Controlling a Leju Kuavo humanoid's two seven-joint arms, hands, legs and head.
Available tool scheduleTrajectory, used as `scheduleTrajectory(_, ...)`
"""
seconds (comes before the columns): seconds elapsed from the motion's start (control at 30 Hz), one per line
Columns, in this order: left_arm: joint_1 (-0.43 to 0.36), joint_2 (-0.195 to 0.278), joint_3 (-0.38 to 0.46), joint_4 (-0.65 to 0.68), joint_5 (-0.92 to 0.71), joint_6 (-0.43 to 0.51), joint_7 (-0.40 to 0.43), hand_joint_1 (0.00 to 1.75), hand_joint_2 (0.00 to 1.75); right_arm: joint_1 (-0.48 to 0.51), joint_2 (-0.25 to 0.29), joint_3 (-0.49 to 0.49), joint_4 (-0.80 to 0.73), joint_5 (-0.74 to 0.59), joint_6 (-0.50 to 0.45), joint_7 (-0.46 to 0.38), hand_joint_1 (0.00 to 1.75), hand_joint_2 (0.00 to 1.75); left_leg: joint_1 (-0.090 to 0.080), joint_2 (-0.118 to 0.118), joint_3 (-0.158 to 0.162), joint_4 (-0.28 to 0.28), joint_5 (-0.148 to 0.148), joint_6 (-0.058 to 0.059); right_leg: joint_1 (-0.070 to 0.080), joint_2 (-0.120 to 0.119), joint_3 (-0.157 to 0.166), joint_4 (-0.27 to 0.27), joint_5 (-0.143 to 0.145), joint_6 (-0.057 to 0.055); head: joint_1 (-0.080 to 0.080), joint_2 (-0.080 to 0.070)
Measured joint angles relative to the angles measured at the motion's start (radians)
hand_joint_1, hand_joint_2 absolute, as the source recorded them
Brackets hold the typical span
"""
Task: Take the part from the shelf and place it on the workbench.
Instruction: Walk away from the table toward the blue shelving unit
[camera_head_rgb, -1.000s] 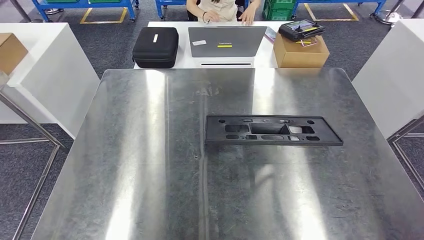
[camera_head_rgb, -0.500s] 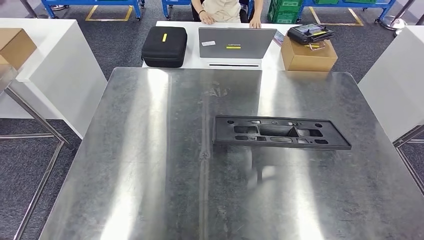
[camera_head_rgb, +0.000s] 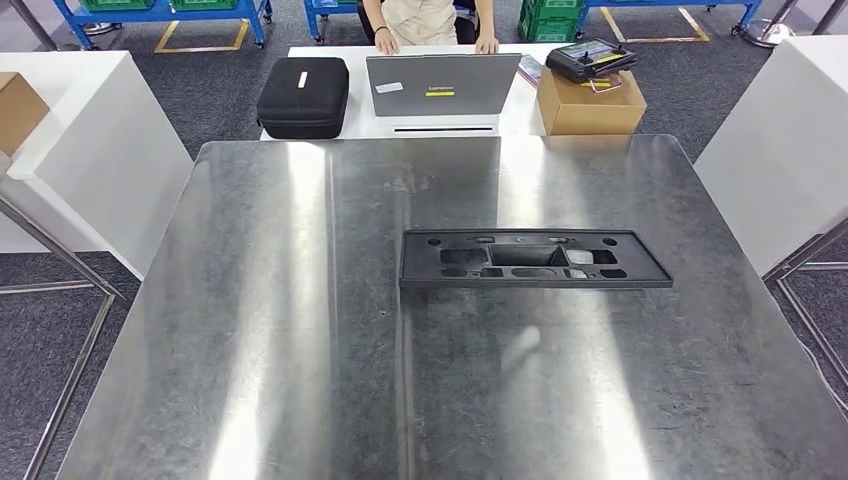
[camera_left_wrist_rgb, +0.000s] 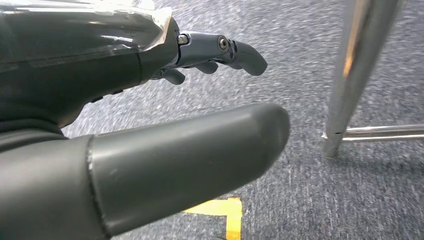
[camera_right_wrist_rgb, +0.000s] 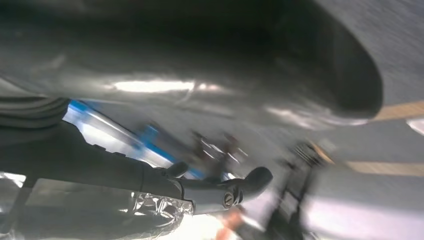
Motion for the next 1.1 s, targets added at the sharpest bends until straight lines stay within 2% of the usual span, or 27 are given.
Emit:
scheduleTrajectory(0.03,0.000,0.002,-0.005,0.000,-0.005,-0.002,0.004,0.00,0.00,-0.003,-0.002,0.000,0.032,0.009,0.000,0.033,0.00,0.00,0.000,0.000,0.021,-0.047,0.018,0.002,0.004,0.000,-0.002,0.003,-0.003,0.005,-0.001,0.000)
scheduleTrajectory(0.07,-0.001,0.003,-0.009,0.000,-0.009,-0.004,0.007,0.00,0.00,-0.006,-0.005,0.001,0.060,0.017,0.000,0.055,0.00,0.00,-0.002,-0.001,0.030,-0.070,0.023,0.005,0.008,0.000,-0.005,0.005,-0.005,0.010,-0.001,0.000)
scheduleTrajectory(0.13,0.000,0.004,-0.013,0.000,-0.012,-0.005,0.010,0.00,0.00,-0.009,-0.010,0.001,0.104,0.025,0.000,0.076,0.00,0.00,-0.008,-0.003,0.028,-0.076,0.025,0.016,0.012,0.000,-0.008,0.005,-0.004,0.021,0.002,0.000)
scheduleTrajectory(0.2,0.000,0.004,-0.016,0.000,-0.015,-0.005,0.012,0.00,0.00,-0.011,-0.014,0.002,0.135,0.028,0.000,0.081,0.00,0.00,-0.010,-0.002,0.029,-0.085,0.033,0.034,0.010,-0.001,-0.020,0.026,-0.018,0.030,0.003,0.000)
scheduleTrajectory(0.27,0.000,0.005,-0.019,0.000,-0.016,-0.005,0.012,0.00,0.00,-0.012,-0.020,0.002,0.157,0.028,0.000,0.082,0.00,0.00,-0.008,0.000,0.028,-0.091,0.040,0.046,0.006,-0.001,-0.066,0.122,-0.068,0.028,0.008,0.000)
scheduleTrajectory(0.33,0.000,0.007,-0.021,0.000,-0.016,-0.005,0.012,0.00,0.00,-0.013,-0.024,0.002,0.173,0.028,0.000,0.083,0.00,0.00,-0.008,0.001,0.024,-0.091,0.041,0.050,0.004,-0.001,-0.131,0.259,-0.124,0.028,0.015,0.000)
scheduleTrajectory(0.37,0.001,0.007,-0.022,0.000,-0.016,-0.005,0.012,0.00,0.00,-0.013,-0.026,0.002,0.179,0.028,0.000,0.083,0.00,0.00,-0.009,0.001,0.023,-0.090,0.041,0.050,0.004,-0.001,-0.148,0.295,-0.133,0.033,0.016,0.000)
scheduleTrajectory(0.4,0.001,0.007,-0.023,0.000,-0.016,-0.005,0.013,0.00,0.00,-0.013,-0.028,0.002,0.185,0.028,0.000,0.084,0.00,0.00,-0.009,0.000,0.023,-0.090,0.041,0.050,0.003,-0.001,-0.146,0.295,-0.126,0.041,0.018,0.000)
scheduleTrajectory(0.43,0.001,0.007,-0.024,0.000,-0.016,-0.005,0.013,0.00,0.00,-0.013,-0.029,0.002,0.189,0.028,0.000,0.084,0.00,0.00,-0.009,-0.001,0.024,-0.090,0.041,0.049,0.002,-0.001,-0.122,0.250,-0.103,0.051,0.021,0.000)
scheduleTrajectory(0.47,0.001,0.007,-0.025,0.000,-0.016,-0.005,0.013,0.00,0.00,-0.013,-0.031,0.002,0.192,0.028,0.000,0.084,0.00,0.00,-0.009,-0.002,0.026,-0.089,0.041,0.048,0.001,-0.001,-0.083,0.175,-0.074,0.059,0.023,0.000)
scheduleTrajectory(0.5,0.001,0.007,-0.026,0.000,-0.017,-0.006,0.013,0.00,0.00,-0.014,-0.033,0.002,0.196,0.021,0.000,0.089,0.00,0.00,-0.010,-0.002,0.027,-0.088,0.040,0.044,0.001,-0.001,-0.047,0.100,-0.047,0.062,0.026,0.000)
scheduleTrajectory(0.53,0.001,0.007,-0.027,0.000,-0.018,-0.006,0.013,0.00,0.00,-0.014,-0.036,0.007,0.203,0.005,0.000,0.099,0.00,0.00,-0.013,-0.003,0.029,-0.088,0.038,0.040,0.003,-0.001,-0.021,0.043,-0.027,0.059,0.028,0.000)
scheduleTrajectory(0.57,0.001,0.007,-0.029,0.000,-0.022,-0.008,0.013,0.00,0.00,-0.013,-0.042,0.019,0.217,-0.020,0.000,0.118,0.00,0.00,-0.014,-0.003,0.029,-0.087,0.037,0.034,0.006,-0.001,-0.007,0.011,-0.017,0.051,0.028,0.000)
scheduleTrajectory(0.6,0.001,0.007,-0.030,0.000,-0.026,-0.011,0.014,0.00,0.00,-0.010,-0.049,0.035,0.236,-0.047,0.000,0.140,0.00,0.00,-0.016,-0.003,0.030,-0.086,0.036,0.029,0.010,-0.001,-0.006,0.002,-0.014,0.041,0.028,0.000)
scheduleTrajectory(0.63,0.001,0.008,-0.032,0.000,-0.031,-0.014,0.014,0.00,0.00,-0.007,-0.056,0.055,0.260,-0.066,0.000,0.160,0.00,0.00,-0.016,-0.003,0.029,-0.087,0.034,0.031,0.009,-0.001,-0.004,0.001,-0.012,0.033,0.026,0.000)
scheduleTrajectory(0.73,0.002,0.010,-0.035,0.000,-0.039,-0.024,0.016,0.00,0.00,-0.003,-0.081,0.101,0.344,-0.073,0.004,0.204,0.00,0.00,-0.011,-0.002,0.027,-0.086,0.036,0.041,0.005,0.000,0.001,0.000,-0.008,0.025,0.017,0.000)
scheduleTrajectory(0.77,0.002,0.011,-0.036,0.000,-0.041,-0.026,0.017,0.00,0.00,-0.003,-0.090,0.112,0.375,-0.067,0.012,0.219,0.00,0.00,-0.009,-0.002,0.027,-0.086,0.039,0.039,0.007,0.000,0.000,0.000,-0.007,0.023,0.013,0.000)
scheduleTrajectory(0.8,0.002,0.013,-0.038,0.000,-0.043,-0.027,0.018,0.00,0.00,-0.003,-0.098,0.123,0.405,-0.059,0.026,0.234,0.00,0.00,-0.007,-0.002,0.027,-0.086,0.039,0.036,0.008,0.000,0.000,0.001,-0.006,0.022,0.011,0.000)
scheduleTrajectory(0.9,0.003,0.019,-0.045,0.000,-0.054,-0.029,0.020,0.00,0.00,-0.005,-0.112,0.153,0.471,-0.034,0.094,0.254,0.00,0.00,-0.006,-0.003,0.027,-0.086,0.039,0.037,0.008,0.000,0.000,0.001,-0.006,0.021,0.006,0.000)
scheduleTrajectory(1.0,0.003,0.029,-0.056,0.000,-0.073,-0.043,0.019,0.00,0.00,-0.008,-0.115,0.177,0.509,-0.023,0.166,0.244,0.00,0.00,-0.007,-0.003,0.027,-0.086,0.039,0.037,0.007,0.000,0.000,0.001,-0.006,0.021,0.002,0.000)
scheduleTrajectory(1.1,0.003,0.045,-0.070,0.000,-0.088,-0.063,0.017,0.00,0.00,-0.014,-0.109,0.190,0.532,-0.027,0.195,0.228,0.00,0.00,-0.009,-0.003,0.026,-0.088,0.039,0.037,0.007,-0.001,0.000,-0.002,-0.005,0.023,0.000,0.000)
